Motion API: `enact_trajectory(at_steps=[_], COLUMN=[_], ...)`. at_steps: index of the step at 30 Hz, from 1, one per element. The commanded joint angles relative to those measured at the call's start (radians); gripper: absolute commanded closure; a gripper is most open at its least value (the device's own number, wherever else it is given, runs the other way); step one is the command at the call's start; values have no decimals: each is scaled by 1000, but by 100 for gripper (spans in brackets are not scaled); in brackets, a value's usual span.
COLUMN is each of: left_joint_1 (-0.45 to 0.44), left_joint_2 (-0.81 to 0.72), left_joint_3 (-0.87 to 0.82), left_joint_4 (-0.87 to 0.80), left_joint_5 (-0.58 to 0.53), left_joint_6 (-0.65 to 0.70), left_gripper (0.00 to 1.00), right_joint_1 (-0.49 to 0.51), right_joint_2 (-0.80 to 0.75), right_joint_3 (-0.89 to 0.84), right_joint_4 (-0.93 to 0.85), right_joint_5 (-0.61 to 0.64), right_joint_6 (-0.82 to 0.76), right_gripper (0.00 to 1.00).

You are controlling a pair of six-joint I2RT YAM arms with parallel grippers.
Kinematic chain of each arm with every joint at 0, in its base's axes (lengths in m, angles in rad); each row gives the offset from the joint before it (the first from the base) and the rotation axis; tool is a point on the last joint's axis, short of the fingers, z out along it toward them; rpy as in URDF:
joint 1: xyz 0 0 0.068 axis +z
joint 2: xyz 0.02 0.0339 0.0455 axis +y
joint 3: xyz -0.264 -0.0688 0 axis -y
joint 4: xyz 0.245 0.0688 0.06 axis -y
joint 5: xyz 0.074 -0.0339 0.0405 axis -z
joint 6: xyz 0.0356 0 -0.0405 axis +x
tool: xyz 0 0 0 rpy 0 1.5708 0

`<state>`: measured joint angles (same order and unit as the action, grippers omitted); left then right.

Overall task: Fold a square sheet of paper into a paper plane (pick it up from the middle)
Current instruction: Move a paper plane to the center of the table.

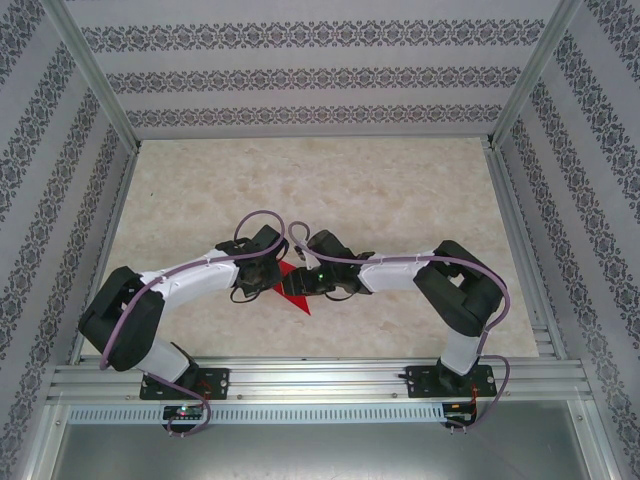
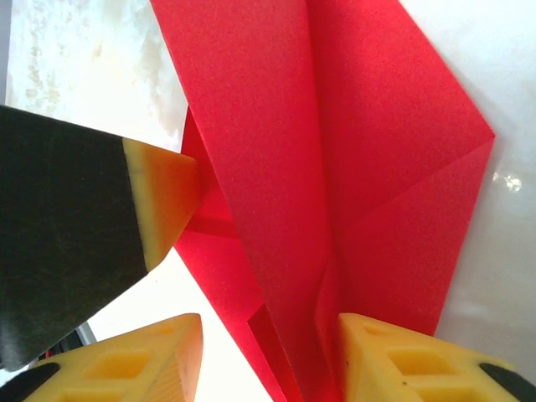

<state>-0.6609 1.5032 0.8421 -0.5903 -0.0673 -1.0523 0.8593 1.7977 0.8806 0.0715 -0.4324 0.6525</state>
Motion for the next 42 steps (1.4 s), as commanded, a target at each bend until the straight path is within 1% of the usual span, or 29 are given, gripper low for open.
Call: enact_trajectory(at_steps=[1, 6, 11, 15, 20, 26, 31, 33, 35, 38, 40, 42], left_joint_1=[17, 18, 18, 18, 17, 17, 18, 18, 17, 17, 16, 17], left_joint_2=[-24, -24, -26, -27, -24, -35, -90, -109, -136, -201, -260, -313], left_joint_3=[-10, -12, -18, -29, -30, -28, -49, -54, -58, -68, -73, -79], left_joint_4=[30, 32, 44, 62, 75, 85, 112, 108, 116, 170, 156, 128], left_joint_5=[-2, 2, 8, 19, 30, 54, 70, 70, 87, 159, 147, 103], left_joint_6=[10, 10, 16, 17, 20, 29, 38, 43, 60, 115, 132, 135], left_gripper=[100, 100, 97, 95, 94, 89, 83, 81, 77, 68, 61, 58], right_joint_1=[19, 32, 33, 40, 61, 73, 75, 75, 76, 75, 67, 53], right_joint_2=[-20, -15, -17, -6, 17, 8, -15, -18, -35, -95, -145, -180], right_joint_3=[14, 40, 45, 55, 83, 97, 101, 111, 118, 115, 110, 115], right_joint_4=[-29, -93, -103, -105, -120, -153, -195, -214, -247, -308, -358, -434], right_joint_5=[60, 117, 129, 166, 187, 235, 299, 301, 347, 435, 512, 608], right_joint_6=[-52, -91, -101, -98, -105, -121, -136, -142, -134, -117, -100, -71], right_gripper=[58, 65, 73, 74, 78, 88, 94, 97, 98, 100, 100, 100])
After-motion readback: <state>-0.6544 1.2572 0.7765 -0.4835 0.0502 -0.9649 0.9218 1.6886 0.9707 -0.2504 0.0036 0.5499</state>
